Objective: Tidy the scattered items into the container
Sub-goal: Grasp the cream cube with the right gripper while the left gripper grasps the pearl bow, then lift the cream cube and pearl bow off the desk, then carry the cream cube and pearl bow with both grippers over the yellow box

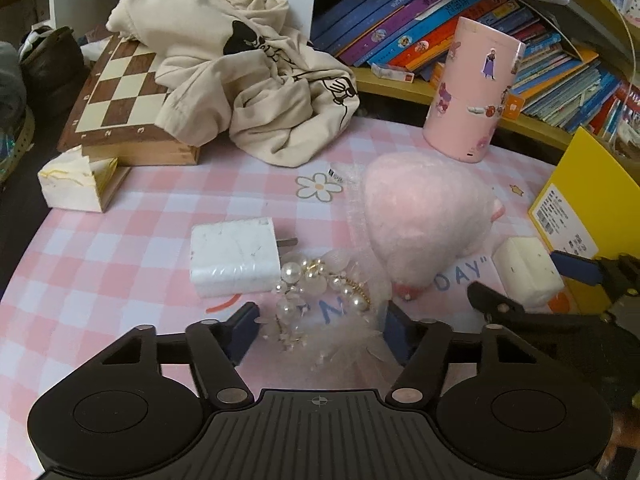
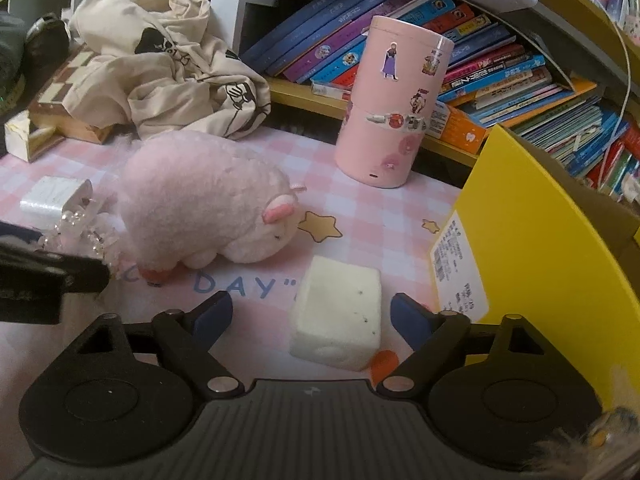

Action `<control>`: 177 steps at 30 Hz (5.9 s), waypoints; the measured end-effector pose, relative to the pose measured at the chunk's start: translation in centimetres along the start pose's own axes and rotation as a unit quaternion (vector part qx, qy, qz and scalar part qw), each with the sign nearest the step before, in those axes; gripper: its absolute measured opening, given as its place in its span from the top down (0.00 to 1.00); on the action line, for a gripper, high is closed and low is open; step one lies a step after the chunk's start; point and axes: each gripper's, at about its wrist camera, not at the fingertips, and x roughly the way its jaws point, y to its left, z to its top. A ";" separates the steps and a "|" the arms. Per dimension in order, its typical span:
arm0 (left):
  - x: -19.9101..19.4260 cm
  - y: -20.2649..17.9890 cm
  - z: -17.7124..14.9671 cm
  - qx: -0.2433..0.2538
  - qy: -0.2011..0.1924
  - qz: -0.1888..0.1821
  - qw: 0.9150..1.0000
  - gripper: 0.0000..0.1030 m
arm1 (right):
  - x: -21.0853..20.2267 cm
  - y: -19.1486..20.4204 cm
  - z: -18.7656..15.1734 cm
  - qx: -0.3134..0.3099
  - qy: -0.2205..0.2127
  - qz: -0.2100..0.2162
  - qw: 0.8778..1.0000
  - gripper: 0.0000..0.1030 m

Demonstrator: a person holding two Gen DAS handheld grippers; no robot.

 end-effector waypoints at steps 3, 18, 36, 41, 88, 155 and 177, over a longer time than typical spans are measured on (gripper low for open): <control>-0.6 0.7 -0.3 -0.012 0.004 0.005 1.000 0.64 | -0.2 -0.3 0.0 0.008 0.000 -0.005 1.000 0.45; -6.2 2.1 -3.9 -0.085 -0.007 -0.019 0.996 0.78 | -6.0 -1.3 -0.9 0.026 0.008 0.081 0.996 0.68; -13.1 1.7 -6.7 -0.123 -0.047 -0.061 0.989 0.78 | -13.8 -1.9 -4.1 0.002 0.002 0.116 0.993 0.68; -14.6 1.4 -7.2 -0.124 -0.060 -0.065 0.988 0.78 | -15.0 -2.2 -4.7 0.008 0.012 0.119 0.993 0.68; -10.1 -3.9 -8.8 0.011 -0.004 0.018 1.000 0.46 | -16.0 -2.0 -7.6 -0.042 0.044 0.154 0.986 0.68; -21.8 -5.7 -13.6 -0.076 -0.066 -0.190 0.977 0.86 | -29.8 -4.7 -12.1 0.008 -0.024 0.050 0.998 0.68; -19.4 -12.9 -11.9 -0.012 -0.037 -0.228 0.973 0.86 | -30.4 -11.7 -14.5 0.079 -0.011 -0.017 0.997 0.68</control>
